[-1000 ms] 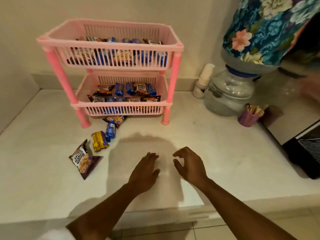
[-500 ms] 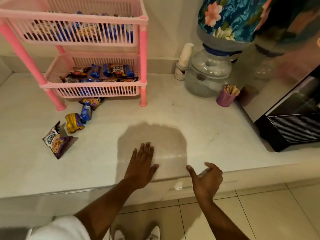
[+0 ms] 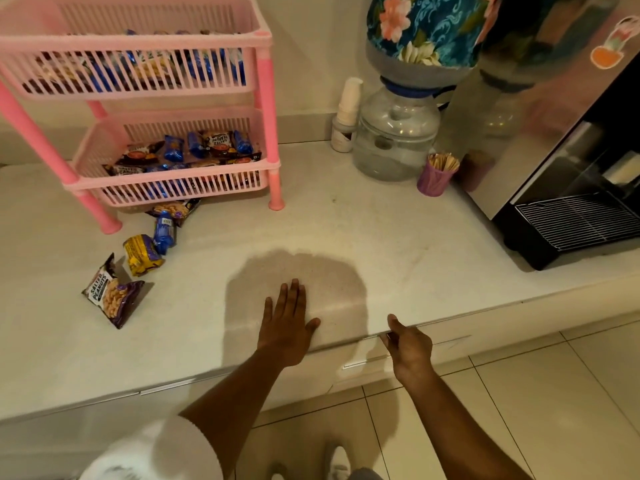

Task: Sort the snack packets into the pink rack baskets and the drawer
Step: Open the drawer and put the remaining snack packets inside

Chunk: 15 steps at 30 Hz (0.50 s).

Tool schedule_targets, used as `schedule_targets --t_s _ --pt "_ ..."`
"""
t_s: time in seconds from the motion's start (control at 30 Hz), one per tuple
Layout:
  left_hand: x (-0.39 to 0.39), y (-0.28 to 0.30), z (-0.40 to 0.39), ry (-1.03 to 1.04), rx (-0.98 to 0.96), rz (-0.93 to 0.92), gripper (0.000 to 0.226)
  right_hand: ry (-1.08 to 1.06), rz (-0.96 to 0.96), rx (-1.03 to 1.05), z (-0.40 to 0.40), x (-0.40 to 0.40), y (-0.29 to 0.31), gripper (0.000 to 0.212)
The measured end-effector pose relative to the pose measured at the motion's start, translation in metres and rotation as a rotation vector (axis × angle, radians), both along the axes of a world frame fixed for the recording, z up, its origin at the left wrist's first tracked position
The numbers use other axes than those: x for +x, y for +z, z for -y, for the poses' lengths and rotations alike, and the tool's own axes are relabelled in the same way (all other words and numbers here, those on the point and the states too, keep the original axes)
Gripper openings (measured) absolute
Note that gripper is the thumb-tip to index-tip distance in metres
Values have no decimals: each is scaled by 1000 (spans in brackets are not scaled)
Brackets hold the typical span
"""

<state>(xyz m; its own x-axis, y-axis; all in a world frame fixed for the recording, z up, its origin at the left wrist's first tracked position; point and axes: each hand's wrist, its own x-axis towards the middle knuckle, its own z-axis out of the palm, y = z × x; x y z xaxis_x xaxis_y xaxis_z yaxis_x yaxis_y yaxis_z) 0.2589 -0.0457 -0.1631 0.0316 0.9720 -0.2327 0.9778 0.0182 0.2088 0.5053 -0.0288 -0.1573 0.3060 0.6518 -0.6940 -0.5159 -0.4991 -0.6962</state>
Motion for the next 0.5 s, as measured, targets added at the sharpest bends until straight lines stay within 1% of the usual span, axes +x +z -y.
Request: schedule_targets --t_s 0.1,0.23,0.3,0.37,0.43,0.5 --pt "1 5 -4 13 -41 -3 75 92 -45 12 -1 9 0 34" --pt "7 9 2 55 -62 -11 73 279 57 -27 6 17 -1 28" --pt "12 10 6 97 -33 -35 70 314 80 -43 8 22 -3 36" --pt "22 13 11 149 -1 -51 65 330 59 -50 10 31 -5 39" --pt "38 16 21 243 36 8 60 360 -15 -56 16 42 -5 33" --pt "62 18 35 264 149 76 59 442 -42 -76 25 61 -2 26"
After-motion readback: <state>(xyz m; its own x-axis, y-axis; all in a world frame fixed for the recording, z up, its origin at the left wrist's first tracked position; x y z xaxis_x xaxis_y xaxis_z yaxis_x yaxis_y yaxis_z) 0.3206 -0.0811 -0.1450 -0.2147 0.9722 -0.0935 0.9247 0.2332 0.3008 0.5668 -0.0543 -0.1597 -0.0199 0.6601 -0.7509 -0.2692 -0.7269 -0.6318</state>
